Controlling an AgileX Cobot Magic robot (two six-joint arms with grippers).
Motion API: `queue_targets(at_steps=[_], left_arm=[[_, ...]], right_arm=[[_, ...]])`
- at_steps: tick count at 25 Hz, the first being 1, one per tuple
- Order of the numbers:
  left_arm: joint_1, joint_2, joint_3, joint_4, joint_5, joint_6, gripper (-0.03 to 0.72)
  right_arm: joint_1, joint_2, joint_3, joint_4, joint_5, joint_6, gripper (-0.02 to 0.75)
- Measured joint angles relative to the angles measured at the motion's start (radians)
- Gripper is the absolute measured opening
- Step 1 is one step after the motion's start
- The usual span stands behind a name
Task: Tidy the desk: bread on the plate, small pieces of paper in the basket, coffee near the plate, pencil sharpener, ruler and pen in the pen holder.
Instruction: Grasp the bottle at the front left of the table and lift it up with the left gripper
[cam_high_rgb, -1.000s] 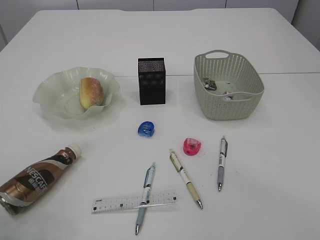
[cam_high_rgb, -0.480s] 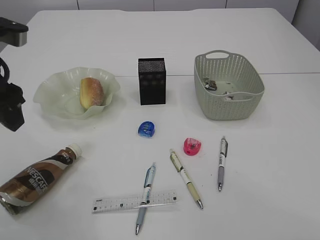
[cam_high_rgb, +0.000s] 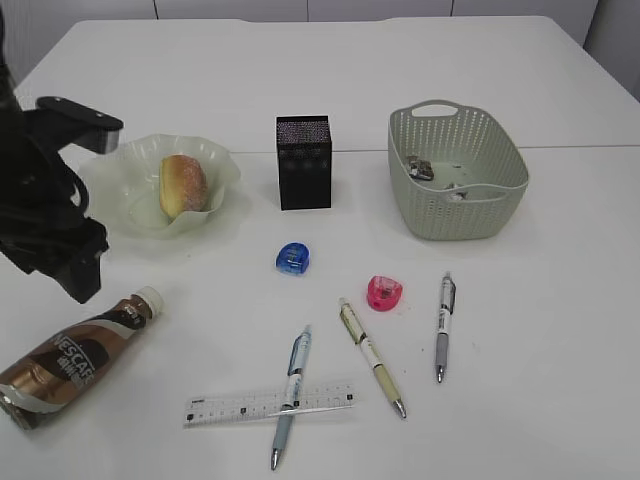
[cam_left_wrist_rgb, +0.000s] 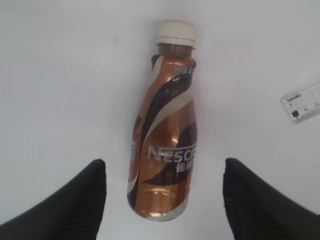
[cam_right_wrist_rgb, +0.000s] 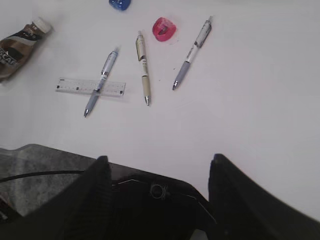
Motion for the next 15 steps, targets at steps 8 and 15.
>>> queue_targets(at_steps=[8,15], left_arm=[[0.0,0.174,-0.002,0.001,-0.065,0.024,0.546],[0.0,0.266,-0.006,0.039,-0.098,0.026,0.546]], right_arm=[[0.0,-0.018,0.002,0.02,0.0,0.002,0.452],[0.0,-0.018,0.002,0.012,0.0,0.002,0.452]])
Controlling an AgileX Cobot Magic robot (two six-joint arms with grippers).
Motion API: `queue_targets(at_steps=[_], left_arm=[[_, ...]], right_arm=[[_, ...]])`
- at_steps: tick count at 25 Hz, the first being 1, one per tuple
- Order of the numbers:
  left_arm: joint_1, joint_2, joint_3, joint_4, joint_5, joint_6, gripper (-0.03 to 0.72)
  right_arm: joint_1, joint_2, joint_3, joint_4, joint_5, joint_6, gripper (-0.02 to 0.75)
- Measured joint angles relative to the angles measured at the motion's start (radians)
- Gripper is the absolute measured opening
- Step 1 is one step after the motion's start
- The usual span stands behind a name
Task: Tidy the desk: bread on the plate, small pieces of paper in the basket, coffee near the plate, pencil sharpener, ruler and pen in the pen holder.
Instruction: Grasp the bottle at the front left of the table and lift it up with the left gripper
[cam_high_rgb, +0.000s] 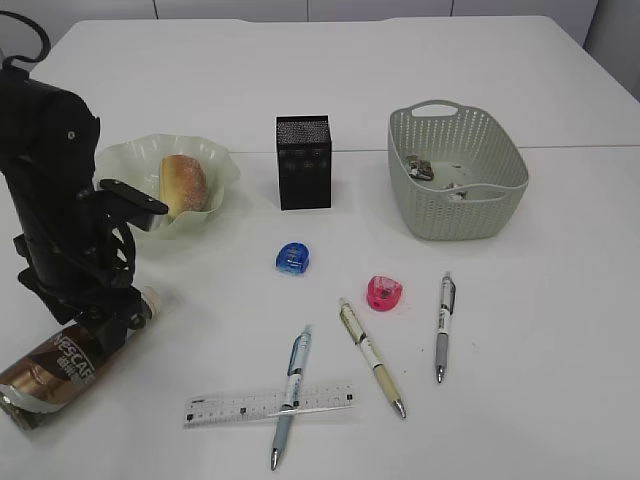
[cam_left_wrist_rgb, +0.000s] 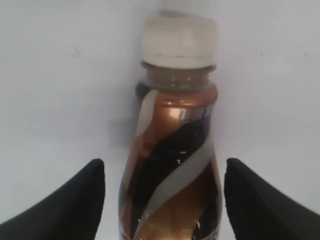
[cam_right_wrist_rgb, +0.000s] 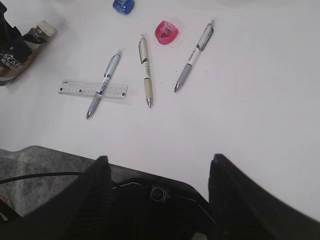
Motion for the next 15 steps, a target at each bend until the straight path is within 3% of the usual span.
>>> queue_targets(at_steps=[15], left_arm=[[0.0,0.09,-0.02,0.024,-0.031,0.0,0.547]], right_arm=[[0.0,0.0,0.0,-0.027,0.0,0.0,0.452]])
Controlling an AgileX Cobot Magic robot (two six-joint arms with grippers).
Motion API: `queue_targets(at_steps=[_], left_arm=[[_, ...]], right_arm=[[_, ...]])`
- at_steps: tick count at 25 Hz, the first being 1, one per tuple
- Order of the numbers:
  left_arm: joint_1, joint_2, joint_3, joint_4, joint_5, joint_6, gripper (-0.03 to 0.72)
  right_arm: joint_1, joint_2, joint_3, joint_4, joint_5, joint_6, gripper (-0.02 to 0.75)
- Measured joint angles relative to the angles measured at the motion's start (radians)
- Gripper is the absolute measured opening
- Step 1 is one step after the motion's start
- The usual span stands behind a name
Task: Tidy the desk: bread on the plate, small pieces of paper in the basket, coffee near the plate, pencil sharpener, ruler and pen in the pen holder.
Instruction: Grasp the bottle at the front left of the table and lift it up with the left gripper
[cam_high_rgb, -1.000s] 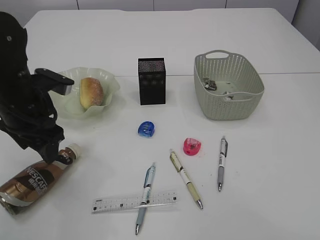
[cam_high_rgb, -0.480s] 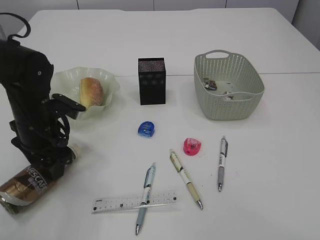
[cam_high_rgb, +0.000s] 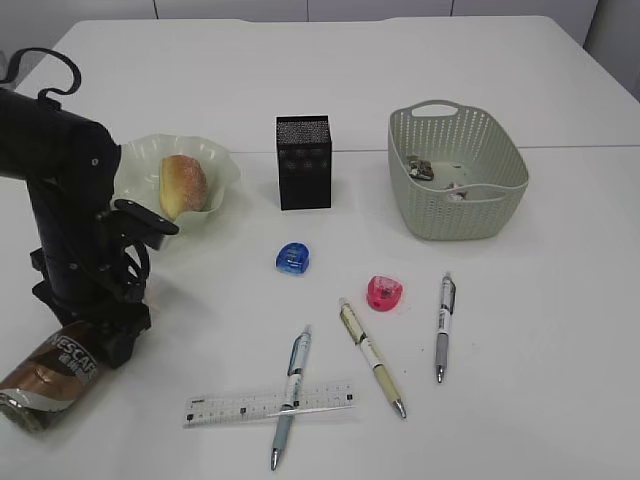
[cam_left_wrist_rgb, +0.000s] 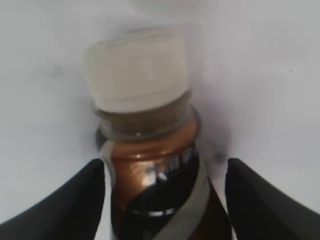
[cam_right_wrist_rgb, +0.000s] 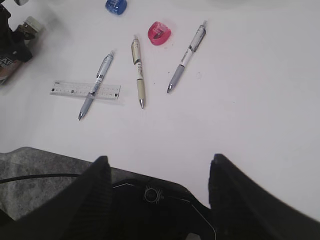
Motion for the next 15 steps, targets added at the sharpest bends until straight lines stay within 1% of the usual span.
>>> queue_targets(at_steps=[4,6,8,11,13,15], left_arm=[[0.0,0.006,-0.019,0.0,0.013,0.0,0.545],[0.0,0.006,-0.023,0.0,0.02,0.0,0.526],[0.0,0.006,-0.023,0.0,0.032,0.0,0.468],[0.0,0.006,-0.023,0.0,0.053,-0.018,0.344],[0.0,0.006,-0.023,0.0,0.062,-0.038,0.316],[0.0,0.008,-0.025,0.0,0.066,-0.056,0.309]], right_arm=[[0.0,0.0,0.0,-0.001,0.0,0.0,0.452],[0.0,0.0,0.0,-0.002,0.0,0.0,0.452],[0.0,0.0,0.0,-0.005,0.0,0.0,0.452],[0.0,0.0,0.0,-0.006,0.0,0.0,0.452],[0.0,0.0,0.0,-0.007,0.0,0.0,0.452],[0.0,0.0,0.0,-0.007,0.0,0.0,0.452]])
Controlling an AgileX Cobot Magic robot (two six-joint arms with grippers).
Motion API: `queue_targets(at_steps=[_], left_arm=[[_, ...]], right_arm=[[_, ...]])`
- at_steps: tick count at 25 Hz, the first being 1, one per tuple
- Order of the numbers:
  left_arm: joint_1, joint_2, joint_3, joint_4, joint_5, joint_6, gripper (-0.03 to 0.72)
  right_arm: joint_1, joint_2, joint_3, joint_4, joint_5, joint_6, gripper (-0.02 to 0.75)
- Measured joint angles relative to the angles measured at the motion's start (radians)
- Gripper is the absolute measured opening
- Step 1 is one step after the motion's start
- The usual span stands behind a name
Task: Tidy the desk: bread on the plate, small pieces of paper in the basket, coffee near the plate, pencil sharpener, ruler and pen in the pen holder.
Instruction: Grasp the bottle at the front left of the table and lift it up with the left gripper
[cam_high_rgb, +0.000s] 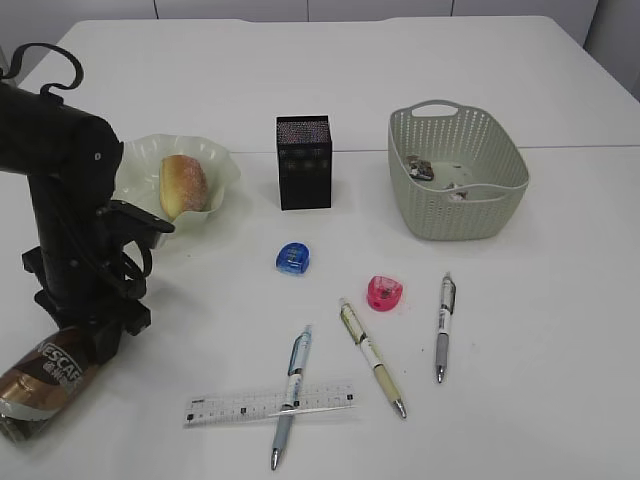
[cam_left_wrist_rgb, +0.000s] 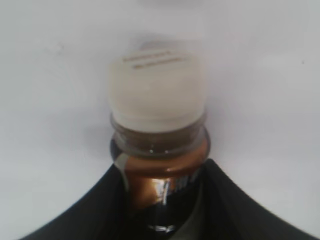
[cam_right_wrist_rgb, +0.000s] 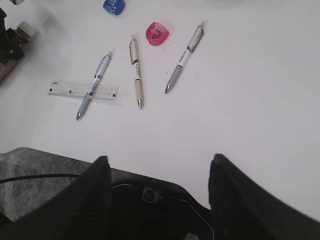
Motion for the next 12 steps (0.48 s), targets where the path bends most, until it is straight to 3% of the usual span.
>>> queue_targets(at_steps=[12], left_arm=[[0.0,0.0,0.0,-0.098,0.029,-0.017,0.265]], right_arm=[[0.0,0.0,0.0,0.0,0.0,0.0,0.452]])
